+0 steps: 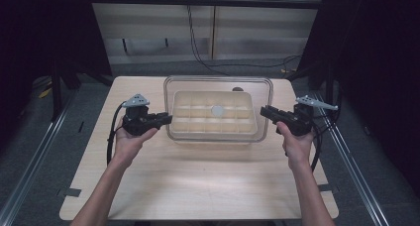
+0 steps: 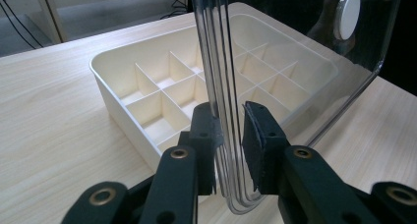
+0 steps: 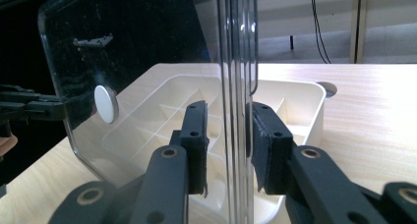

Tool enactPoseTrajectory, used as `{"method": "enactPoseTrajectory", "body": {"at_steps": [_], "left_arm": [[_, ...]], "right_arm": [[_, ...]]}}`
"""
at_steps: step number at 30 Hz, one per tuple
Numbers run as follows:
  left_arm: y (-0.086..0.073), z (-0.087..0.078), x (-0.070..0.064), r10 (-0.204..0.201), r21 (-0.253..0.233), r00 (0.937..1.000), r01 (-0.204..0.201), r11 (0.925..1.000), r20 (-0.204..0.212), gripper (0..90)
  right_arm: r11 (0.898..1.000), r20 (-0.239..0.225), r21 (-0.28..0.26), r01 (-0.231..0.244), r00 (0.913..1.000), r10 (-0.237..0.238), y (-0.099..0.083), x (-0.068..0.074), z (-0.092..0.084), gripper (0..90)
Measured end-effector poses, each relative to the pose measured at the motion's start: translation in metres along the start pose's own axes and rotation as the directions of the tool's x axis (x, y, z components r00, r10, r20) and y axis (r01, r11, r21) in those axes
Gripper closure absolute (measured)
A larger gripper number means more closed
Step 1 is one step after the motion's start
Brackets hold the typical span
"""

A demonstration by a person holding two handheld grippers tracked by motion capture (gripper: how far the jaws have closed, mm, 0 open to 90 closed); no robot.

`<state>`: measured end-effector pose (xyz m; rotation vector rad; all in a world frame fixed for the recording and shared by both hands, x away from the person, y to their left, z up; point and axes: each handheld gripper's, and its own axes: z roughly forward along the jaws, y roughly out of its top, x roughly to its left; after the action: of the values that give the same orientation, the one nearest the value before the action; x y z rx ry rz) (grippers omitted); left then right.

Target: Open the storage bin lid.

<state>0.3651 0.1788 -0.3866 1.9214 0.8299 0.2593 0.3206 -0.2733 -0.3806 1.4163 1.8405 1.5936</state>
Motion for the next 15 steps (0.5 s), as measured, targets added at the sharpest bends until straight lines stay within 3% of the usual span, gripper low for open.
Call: {"method": "enactPoseTrajectory", "body": {"at_steps": [15], "left_arm": [[-0.013,-0.011,-0.007,0.014,0.035,0.9999,-0.014,0.9993,0.004,75.4]], "right_arm": [[0.999,-0.016,0.027,0.018,0.9997,-0.018,-0.009,0.014,-0.010,70.6]]}}
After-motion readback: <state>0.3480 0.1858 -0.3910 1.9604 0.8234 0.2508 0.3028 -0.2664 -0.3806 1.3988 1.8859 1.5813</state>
